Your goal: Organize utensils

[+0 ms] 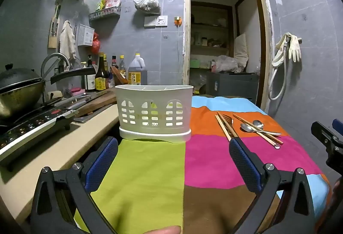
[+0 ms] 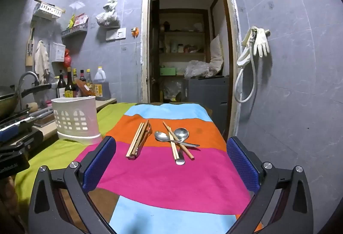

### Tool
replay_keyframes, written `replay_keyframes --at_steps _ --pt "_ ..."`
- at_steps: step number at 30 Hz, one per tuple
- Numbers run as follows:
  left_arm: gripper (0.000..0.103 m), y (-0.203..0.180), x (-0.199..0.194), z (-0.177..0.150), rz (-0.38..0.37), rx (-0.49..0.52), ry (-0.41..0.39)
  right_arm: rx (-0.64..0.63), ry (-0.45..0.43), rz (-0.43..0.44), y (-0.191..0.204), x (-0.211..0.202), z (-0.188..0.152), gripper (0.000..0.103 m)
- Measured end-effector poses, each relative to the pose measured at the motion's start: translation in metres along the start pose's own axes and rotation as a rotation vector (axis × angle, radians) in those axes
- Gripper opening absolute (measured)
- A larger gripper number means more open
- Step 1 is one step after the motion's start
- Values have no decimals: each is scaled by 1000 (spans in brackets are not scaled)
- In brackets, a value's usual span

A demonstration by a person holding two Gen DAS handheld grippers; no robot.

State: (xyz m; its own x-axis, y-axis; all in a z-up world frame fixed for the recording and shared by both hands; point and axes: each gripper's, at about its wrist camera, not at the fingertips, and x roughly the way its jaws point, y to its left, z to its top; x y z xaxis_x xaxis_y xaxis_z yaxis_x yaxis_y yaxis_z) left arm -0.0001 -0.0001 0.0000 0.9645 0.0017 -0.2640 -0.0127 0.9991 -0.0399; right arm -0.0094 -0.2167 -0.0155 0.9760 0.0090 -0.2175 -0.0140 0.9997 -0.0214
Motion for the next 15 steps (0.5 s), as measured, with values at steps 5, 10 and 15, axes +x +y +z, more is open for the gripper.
replay_keyframes --at_steps 5,10,15 --pt "102 0 0 0 4 9 -2 -3 -16 5 1 -1 0 103" --pt "102 0 0 1 3 3 0 0 -13 8 0 -1 0 103" --pt "102 4 -2 1 3 1 4 3 -18 2 2 0 0 103"
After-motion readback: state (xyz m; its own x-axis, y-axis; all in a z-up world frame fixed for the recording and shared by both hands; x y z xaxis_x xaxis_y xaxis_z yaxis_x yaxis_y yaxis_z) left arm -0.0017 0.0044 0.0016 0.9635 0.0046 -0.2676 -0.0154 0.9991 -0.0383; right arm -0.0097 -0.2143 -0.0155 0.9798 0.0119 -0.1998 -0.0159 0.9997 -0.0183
